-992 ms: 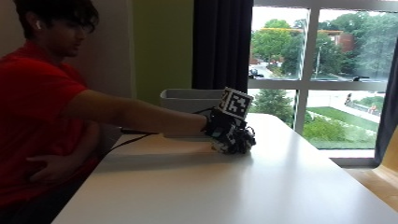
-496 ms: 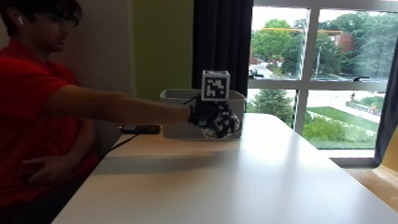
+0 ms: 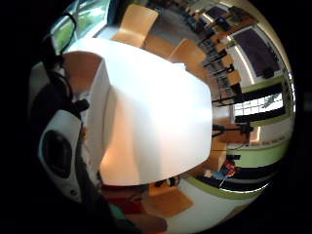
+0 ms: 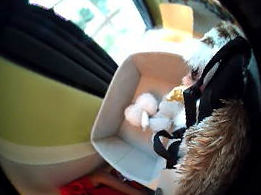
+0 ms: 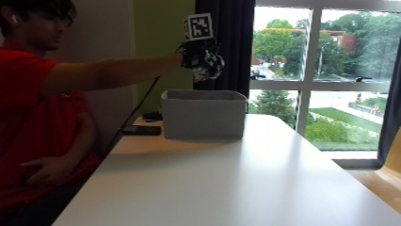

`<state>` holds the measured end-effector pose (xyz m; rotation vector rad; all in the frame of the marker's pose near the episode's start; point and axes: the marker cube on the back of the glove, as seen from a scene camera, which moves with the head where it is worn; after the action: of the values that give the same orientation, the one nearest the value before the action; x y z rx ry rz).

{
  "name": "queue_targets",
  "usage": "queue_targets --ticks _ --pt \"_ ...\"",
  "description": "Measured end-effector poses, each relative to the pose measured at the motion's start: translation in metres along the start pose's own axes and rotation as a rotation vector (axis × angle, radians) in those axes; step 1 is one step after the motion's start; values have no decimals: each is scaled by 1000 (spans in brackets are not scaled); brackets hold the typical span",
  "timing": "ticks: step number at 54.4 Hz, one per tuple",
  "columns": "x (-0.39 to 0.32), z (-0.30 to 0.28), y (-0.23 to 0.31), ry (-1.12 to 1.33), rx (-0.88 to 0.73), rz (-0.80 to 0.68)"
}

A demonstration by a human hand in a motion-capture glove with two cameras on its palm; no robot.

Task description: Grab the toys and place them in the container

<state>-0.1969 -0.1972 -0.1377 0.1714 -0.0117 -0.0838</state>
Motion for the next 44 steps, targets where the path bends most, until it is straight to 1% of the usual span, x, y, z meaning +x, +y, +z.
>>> queue_targets --ticks 10,12,14,15,16,18,20,23,29,34,39,44 --pt "-62 18 -4 16 -73 -61" --pt "-68 24 -4 21 -104 -38" --pt "-76 30 -7 15 -135 35" --pt "-80 33 -7 16 -149 48" --pt "-83 35 -6 23 -164 27" --pt "-84 41 -2 47 -195 -64" --pt "-81 45 2 47 -225 -116" --pt "-77 49 4 18 -241 -134" --pt "-66 50 7 -39 -188 -121" --pt "-50 50 14 -59 -177 -116" --pt "-23 52 28 -55 -147 -91" --pt "11 60 46 -11 -150 -52"
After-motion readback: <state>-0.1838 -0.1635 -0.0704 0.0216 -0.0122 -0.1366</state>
